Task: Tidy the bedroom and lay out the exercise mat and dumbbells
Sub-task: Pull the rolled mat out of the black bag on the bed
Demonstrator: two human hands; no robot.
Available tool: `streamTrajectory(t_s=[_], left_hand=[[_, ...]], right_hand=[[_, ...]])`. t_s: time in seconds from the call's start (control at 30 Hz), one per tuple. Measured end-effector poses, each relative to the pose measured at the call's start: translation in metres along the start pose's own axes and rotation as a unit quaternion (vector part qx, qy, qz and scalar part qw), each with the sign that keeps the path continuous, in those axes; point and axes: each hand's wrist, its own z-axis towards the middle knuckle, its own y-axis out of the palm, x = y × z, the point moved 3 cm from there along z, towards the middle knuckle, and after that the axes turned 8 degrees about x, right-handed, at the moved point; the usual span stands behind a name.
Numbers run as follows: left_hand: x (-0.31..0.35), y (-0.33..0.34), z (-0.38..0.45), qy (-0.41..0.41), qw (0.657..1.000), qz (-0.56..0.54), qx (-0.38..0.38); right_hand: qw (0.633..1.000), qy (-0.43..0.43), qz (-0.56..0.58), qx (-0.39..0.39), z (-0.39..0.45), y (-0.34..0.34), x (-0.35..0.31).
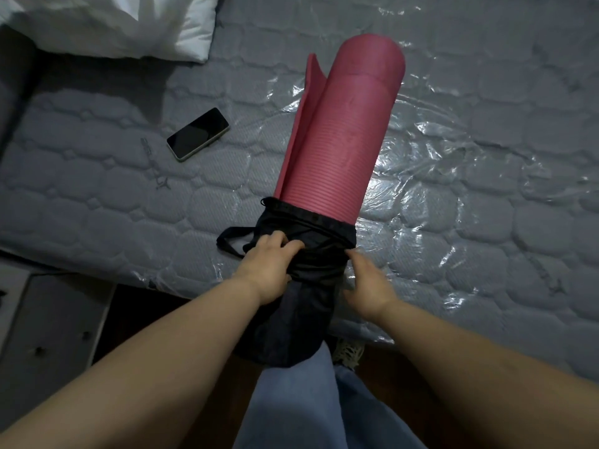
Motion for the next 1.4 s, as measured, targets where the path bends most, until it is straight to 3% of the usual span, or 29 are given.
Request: streamTrajectory(t_s=[0.1,0.2,0.4,0.53,0.73,1.0,1.13,1.27,1.4], left_hand=[[0.005,0.003,0.006,-0.019,1.000,0.014,0.018],[0.010,0.003,0.011,-0.054,0.996,-0.067,0.035],[0.031,0.008,0.017,-0.076,0.972,-0.209,0.072],[0.024,0.019,0.013,-0.078,0.976,-0.200,0.038],[-0.011,0.030,-0.011,-0.084,0.979,-0.168,-0.078],[-0.001,0.035,-0.023,-0.076,0.968,-0.183,-0.153],[-0.012,0.029,-0.022,-0.112,0.968,-0.191,-0.120],[-0.002,0.024,-0.016,-0.235,0.937,-0.257,-0.032],[0.002,0.031,-0.011,-0.319,0.907,-0.269,-0.051]], right_hand=[[0.999,0.004,0.015,0.035,0.020,0.009,-0.004],[0.992,0.000,0.050,0.118,0.036,-0.001,-0.007],[0.981,0.007,0.099,0.169,0.042,-0.036,0.012],[0.991,-0.029,0.043,0.120,0.034,-0.034,0.020],[0.999,-0.051,0.001,0.005,-0.002,0.010,0.020],[1.000,-0.005,-0.006,-0.008,-0.008,-0.008,0.025],[0.999,-0.004,-0.006,-0.054,-0.027,0.005,0.022],[0.997,0.031,-0.009,-0.064,-0.024,-0.005,0.016],[0.999,-0.022,-0.037,-0.026,-0.013,-0.025,-0.005]])
